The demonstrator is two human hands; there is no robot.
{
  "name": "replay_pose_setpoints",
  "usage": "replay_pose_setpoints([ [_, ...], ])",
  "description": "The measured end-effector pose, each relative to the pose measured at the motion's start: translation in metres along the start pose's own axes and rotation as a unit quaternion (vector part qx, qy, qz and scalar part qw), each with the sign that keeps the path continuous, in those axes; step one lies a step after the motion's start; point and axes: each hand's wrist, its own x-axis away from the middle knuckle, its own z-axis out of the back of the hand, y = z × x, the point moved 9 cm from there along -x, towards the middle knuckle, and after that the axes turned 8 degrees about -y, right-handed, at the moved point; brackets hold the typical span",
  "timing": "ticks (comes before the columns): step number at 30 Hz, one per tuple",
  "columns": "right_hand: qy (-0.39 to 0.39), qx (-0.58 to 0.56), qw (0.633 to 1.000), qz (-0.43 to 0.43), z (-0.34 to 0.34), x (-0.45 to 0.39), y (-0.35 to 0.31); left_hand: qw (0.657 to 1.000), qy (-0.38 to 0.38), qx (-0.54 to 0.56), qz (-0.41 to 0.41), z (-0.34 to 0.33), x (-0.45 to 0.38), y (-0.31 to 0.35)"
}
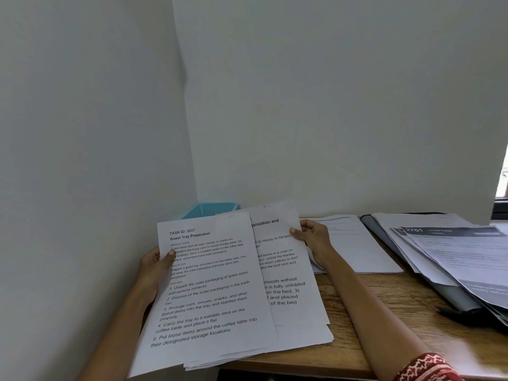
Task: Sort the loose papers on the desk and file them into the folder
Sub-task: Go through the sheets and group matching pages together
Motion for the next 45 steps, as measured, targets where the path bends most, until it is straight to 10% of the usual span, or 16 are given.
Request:
replay_pose_setpoints([
  [36, -0.002, 0.007, 1.0, 0.014, -0.004, -0.001, -0.002, 1.0, 0.017, -0.018, 0.009, -0.005, 0.017, 0.011],
  [45, 0.328, 0.144, 0.919, 0.163, 0.063, 0.028, -0.064, 0.999, 0.017, -0.012, 0.031, -0.006, 0.02, 0.007],
])
